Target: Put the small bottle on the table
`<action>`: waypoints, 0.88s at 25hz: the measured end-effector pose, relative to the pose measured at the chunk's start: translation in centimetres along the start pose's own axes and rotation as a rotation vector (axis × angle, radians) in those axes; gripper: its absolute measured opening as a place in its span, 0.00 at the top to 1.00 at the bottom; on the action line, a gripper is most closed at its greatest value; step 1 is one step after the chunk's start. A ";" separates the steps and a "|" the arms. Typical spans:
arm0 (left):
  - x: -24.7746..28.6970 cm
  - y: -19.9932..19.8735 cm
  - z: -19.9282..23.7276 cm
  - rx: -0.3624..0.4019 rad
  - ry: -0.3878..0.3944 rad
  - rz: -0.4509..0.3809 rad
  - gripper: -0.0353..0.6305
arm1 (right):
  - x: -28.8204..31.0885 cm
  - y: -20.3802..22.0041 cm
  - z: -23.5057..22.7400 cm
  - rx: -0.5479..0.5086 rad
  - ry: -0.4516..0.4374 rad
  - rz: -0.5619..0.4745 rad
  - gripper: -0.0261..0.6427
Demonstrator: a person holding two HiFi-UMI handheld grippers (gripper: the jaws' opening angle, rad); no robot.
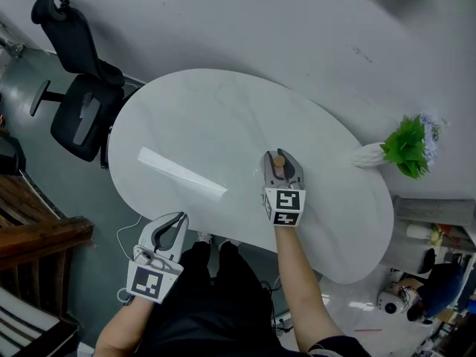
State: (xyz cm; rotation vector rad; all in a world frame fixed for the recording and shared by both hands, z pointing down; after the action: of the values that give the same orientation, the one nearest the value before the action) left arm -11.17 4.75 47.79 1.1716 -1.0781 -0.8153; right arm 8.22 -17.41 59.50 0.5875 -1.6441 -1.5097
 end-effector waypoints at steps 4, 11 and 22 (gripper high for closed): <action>0.1 0.3 0.1 0.002 0.002 0.012 0.93 | 0.1 0.6 0.0 0.019 0.006 0.011 0.80; 0.0 0.8 0.3 -0.001 -0.002 0.028 0.93 | 0.2 1.3 0.4 0.032 0.010 0.019 0.80; 0.3 1.1 0.4 -0.010 -0.006 0.037 0.93 | 0.5 1.9 0.1 0.037 0.022 0.029 0.80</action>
State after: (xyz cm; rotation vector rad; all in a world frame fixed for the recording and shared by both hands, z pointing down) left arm -11.47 4.59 48.93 1.1380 -1.0964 -0.7951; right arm 8.17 -17.44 61.52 0.5958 -1.6599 -1.4498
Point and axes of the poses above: the fingertips, and each gripper's own axes: x forward along the fingers, z to its left, y out of its underside, the point moved 5 cm from there along -x, backward along the fingers, and after that the axes turned 8 degrees about -z, right-handed, at the moved point
